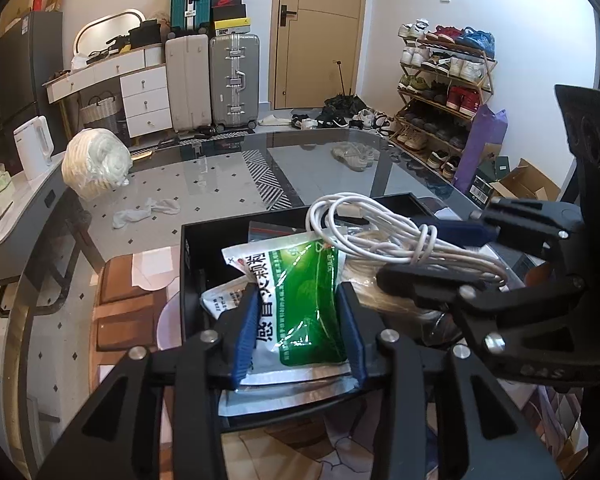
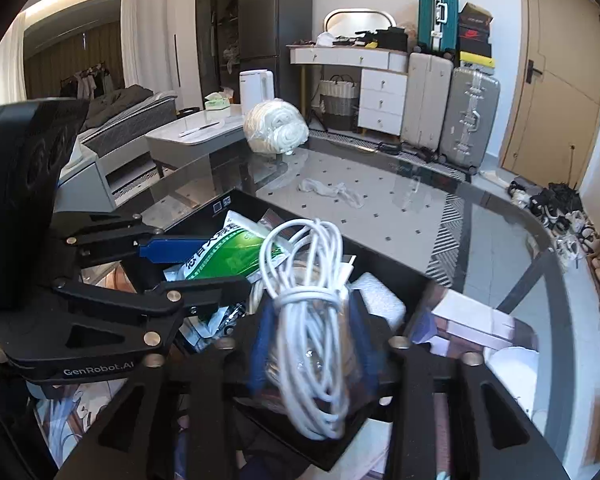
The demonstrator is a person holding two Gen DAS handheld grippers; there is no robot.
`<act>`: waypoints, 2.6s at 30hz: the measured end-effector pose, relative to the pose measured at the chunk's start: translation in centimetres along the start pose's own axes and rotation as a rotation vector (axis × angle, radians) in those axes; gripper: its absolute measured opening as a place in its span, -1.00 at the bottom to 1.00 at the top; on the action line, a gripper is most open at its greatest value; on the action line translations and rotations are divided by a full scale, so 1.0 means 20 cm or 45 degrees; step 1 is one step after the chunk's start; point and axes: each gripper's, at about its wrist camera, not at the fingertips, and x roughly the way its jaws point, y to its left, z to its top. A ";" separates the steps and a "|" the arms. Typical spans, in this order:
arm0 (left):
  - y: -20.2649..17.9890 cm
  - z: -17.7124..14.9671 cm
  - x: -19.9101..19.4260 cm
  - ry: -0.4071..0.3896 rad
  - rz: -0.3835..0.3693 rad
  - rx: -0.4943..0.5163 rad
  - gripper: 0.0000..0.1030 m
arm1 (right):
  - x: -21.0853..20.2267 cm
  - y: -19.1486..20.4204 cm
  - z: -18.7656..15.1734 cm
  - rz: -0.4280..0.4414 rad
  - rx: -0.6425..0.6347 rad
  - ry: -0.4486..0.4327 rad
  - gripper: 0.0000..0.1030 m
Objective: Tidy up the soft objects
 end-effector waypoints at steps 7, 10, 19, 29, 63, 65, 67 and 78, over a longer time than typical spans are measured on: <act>0.00 -0.02 -0.10 -0.036 0.010 -0.039 0.18 | -0.19 -0.02 -0.01 -0.099 0.019 -0.087 0.65; 0.02 -0.03 -0.15 -0.041 0.028 -0.063 0.34 | -0.28 -0.03 -0.03 -0.118 0.056 -0.134 0.83; 0.00 -0.12 -0.35 -0.181 0.056 -0.090 1.00 | -0.47 -0.01 -0.15 -0.177 0.127 -0.209 0.99; 0.01 -0.24 -0.38 -0.225 0.099 -0.101 1.00 | -0.54 0.08 -0.29 -0.178 0.166 -0.301 0.99; 0.00 -0.32 -0.39 -0.352 0.152 -0.089 1.00 | -0.54 0.16 -0.41 -0.199 0.143 -0.386 0.99; 0.01 -0.32 -0.39 -0.352 0.155 -0.094 1.00 | -0.54 0.16 -0.42 -0.201 0.152 -0.384 0.99; 0.01 -0.32 -0.38 -0.350 0.156 -0.101 1.00 | -0.54 0.15 -0.42 -0.197 0.158 -0.389 0.99; 0.02 -0.32 -0.38 -0.349 0.150 -0.104 1.00 | -0.53 0.16 -0.40 -0.211 0.143 -0.383 0.99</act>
